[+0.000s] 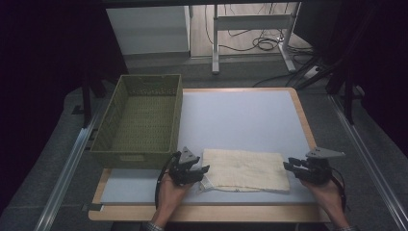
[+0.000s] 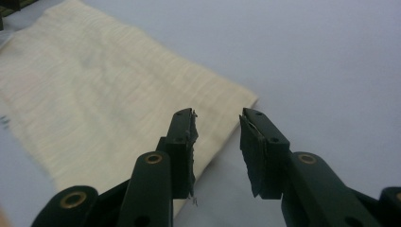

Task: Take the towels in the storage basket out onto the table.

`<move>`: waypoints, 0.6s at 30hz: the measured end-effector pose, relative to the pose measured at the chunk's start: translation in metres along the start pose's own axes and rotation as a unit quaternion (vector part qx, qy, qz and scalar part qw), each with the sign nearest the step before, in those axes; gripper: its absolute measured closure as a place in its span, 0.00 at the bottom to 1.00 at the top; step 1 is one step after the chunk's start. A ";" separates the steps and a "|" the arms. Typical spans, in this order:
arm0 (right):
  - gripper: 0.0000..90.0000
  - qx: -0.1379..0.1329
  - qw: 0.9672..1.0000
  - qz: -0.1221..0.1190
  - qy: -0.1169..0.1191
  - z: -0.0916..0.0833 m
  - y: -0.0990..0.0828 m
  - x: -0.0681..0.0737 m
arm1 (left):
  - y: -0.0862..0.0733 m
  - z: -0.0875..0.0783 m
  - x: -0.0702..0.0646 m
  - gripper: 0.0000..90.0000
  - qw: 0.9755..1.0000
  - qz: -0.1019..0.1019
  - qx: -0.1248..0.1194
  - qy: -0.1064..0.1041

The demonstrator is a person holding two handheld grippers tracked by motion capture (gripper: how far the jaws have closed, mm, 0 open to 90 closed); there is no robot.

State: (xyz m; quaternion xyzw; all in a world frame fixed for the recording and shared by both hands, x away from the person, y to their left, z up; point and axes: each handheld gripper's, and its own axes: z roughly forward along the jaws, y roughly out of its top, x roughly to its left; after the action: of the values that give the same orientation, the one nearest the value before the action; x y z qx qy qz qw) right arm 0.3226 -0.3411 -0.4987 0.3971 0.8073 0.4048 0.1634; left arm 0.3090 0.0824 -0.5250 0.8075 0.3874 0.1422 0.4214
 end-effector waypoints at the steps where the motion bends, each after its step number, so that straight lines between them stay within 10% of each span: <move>1: 0.73 0.001 1.000 0.001 -0.004 0.003 0.003 -0.002 | 0.004 0.005 0.001 0.57 1.000 -0.001 0.000 0.003; 14: 0.71 0.041 0.999 -0.016 -0.028 0.053 0.016 -0.013 | 0.029 0.050 0.021 0.51 0.994 -0.002 0.043 0.105; 18: 0.92 0.039 0.999 -0.003 -0.002 0.054 0.014 -0.011 | 0.027 0.053 0.025 0.58 0.996 -0.030 0.041 0.073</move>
State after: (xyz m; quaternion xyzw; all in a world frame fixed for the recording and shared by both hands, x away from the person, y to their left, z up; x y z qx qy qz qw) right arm 0.3682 -0.3166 -0.5215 0.4013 0.8235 0.3715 0.1511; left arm 0.3685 0.0616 -0.5386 0.7999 0.4465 0.1716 0.3624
